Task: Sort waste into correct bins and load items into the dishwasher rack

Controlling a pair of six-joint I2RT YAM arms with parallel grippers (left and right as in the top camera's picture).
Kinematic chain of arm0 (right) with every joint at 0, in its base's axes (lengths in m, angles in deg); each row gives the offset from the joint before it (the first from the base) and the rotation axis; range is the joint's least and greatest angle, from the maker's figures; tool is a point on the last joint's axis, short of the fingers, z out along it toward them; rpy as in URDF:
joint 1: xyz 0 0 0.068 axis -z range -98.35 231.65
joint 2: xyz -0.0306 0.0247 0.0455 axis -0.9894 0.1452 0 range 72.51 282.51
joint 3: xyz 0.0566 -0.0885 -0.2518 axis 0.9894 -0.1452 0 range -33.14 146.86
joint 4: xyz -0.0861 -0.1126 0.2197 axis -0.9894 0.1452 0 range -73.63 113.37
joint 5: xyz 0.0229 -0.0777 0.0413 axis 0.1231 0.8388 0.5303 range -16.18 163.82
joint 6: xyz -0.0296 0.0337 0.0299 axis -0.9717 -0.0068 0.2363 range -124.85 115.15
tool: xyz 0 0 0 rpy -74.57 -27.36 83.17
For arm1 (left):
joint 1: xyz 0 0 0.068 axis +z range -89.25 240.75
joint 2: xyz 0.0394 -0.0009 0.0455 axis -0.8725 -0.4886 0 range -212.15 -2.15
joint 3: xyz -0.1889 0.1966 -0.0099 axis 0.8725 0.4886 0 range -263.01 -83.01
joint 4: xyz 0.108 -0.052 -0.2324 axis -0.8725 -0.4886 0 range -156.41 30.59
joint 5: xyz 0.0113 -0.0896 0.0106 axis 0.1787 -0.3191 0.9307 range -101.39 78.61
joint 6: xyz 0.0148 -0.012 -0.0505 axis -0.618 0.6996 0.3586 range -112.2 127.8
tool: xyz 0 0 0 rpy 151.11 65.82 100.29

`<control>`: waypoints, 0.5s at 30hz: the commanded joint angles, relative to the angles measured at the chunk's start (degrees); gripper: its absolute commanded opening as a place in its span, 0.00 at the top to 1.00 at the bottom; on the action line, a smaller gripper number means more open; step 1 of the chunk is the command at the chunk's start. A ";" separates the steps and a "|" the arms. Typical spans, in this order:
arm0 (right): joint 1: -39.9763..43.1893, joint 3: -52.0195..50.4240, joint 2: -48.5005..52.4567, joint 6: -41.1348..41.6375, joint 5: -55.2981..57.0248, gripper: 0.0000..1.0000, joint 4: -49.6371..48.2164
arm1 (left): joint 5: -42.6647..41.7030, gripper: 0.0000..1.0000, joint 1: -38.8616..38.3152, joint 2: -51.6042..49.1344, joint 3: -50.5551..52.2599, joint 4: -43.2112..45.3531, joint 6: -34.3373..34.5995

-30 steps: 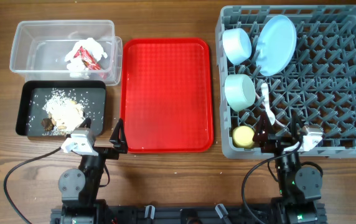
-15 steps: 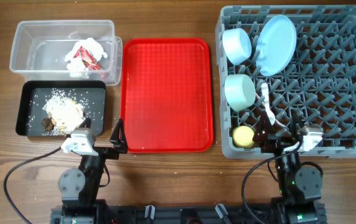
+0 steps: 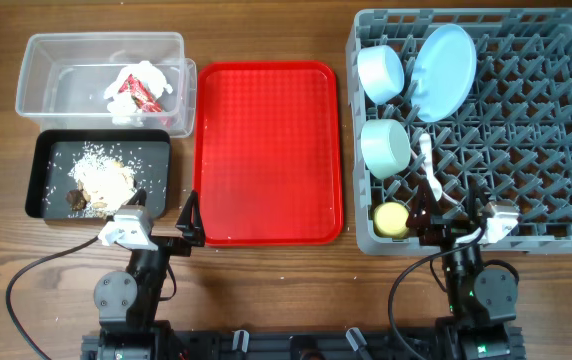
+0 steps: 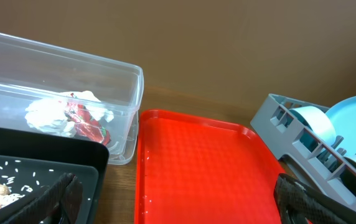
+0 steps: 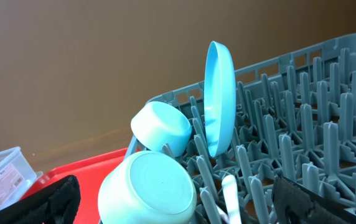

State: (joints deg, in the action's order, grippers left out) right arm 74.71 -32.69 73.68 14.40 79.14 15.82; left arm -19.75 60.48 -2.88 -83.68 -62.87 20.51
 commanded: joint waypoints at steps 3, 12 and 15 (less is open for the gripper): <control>0.26 -0.15 -0.37 0.42 -0.74 0.00 -0.39 | 0.52 0.00 -0.26 0.57 0.33 -0.24 -0.52; 0.26 -0.15 -0.37 0.42 -0.74 0.00 -0.39 | 0.52 0.00 -0.26 0.57 0.33 -0.24 -0.52; 0.26 -0.15 -0.37 0.44 -0.74 0.01 -0.39 | 0.55 0.00 -0.26 0.57 0.33 -0.24 -0.52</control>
State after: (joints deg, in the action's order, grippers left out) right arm 74.71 -32.69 73.68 14.40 79.14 15.82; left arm -19.75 60.48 -2.88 -83.68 -62.87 20.51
